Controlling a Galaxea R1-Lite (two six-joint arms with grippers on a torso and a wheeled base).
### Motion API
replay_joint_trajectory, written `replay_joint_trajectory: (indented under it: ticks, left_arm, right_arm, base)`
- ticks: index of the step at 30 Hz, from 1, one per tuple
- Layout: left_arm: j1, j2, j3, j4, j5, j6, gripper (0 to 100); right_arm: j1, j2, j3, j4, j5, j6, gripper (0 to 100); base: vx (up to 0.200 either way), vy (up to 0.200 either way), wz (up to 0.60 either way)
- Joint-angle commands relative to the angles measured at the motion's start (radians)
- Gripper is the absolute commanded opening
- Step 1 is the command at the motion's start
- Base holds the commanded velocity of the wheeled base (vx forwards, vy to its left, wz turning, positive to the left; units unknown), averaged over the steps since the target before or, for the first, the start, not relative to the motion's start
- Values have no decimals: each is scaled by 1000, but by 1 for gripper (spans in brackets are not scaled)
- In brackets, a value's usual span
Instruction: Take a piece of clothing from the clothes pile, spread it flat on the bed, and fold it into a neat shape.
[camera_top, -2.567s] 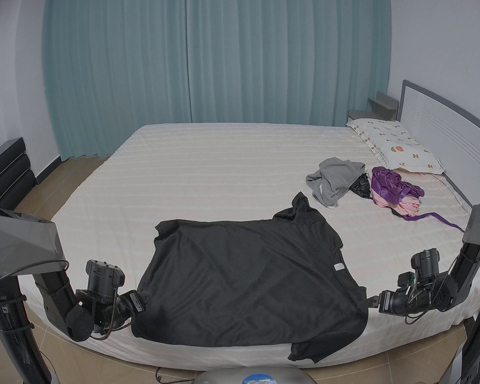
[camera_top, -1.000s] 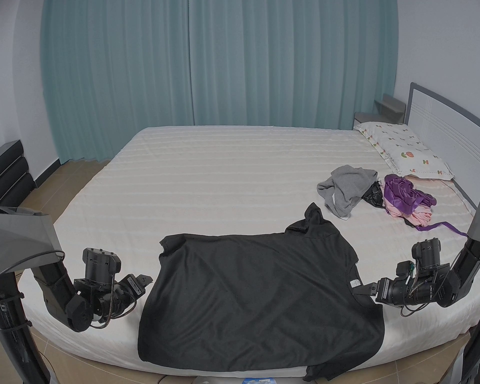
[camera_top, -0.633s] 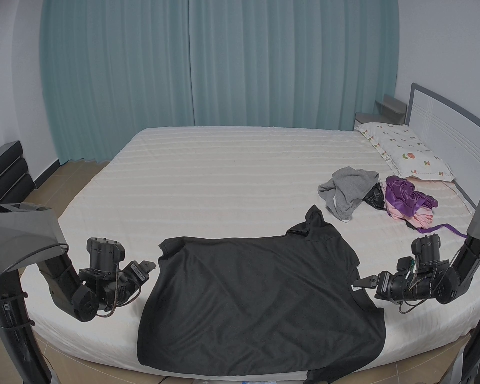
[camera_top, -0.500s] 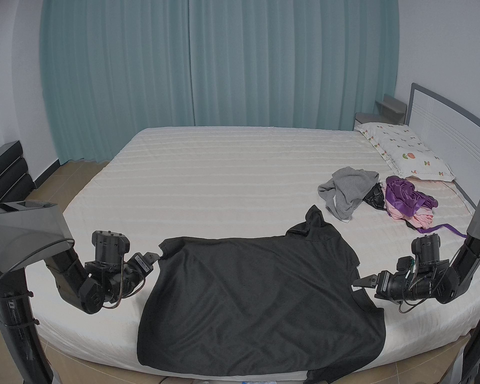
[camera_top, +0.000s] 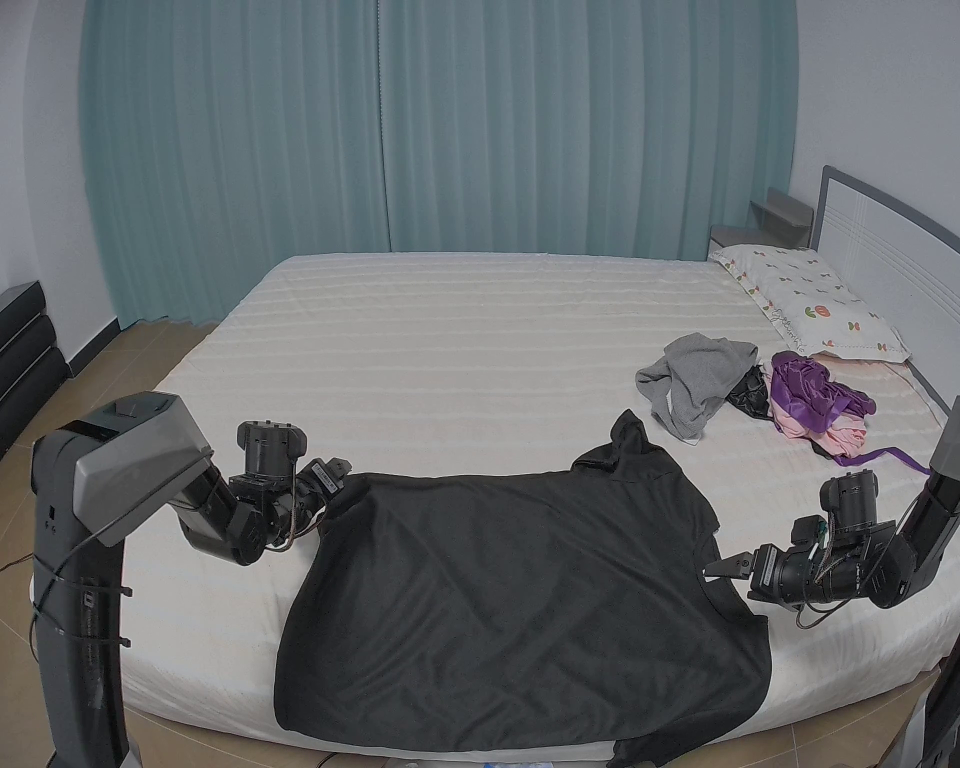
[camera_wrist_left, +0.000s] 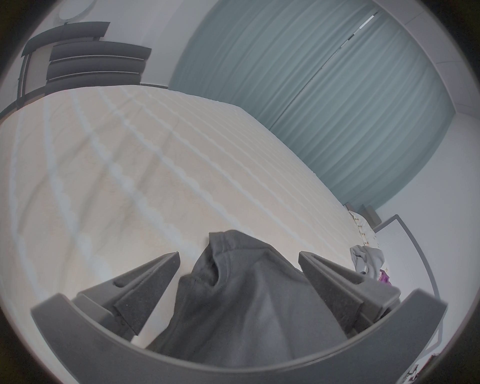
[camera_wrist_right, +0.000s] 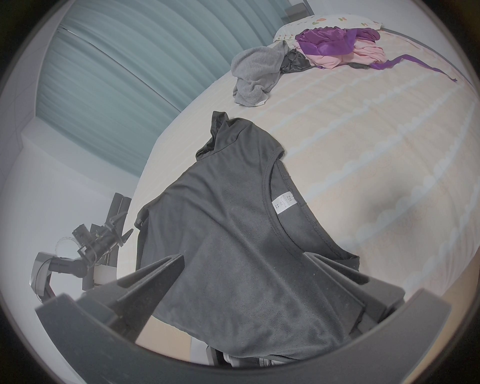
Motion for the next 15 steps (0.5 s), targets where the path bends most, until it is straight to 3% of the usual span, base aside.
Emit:
replay_joint_trajectory:
  ticks: [1,3,4,15]
  left_arm:
    - [4,161,-149,28,2,29,100]
    - [10,171,-183,31,2,37,100]
    - [15,171,-194,34,2,37,0]
    - [76,165,-302,37,10,54,0]
  right_arm:
    - [5,14,0,-2,-1,-2,100]
    - [7,14,0,-11,-1,0,100]
    - [8,14,1,-19,-2,0,100]
    - [22,121,-65,-211,-27,7,100]
  base:
    - [0,0,0]
    - [0,0,0]
    - [0,0,0]
    - [0,0,0]
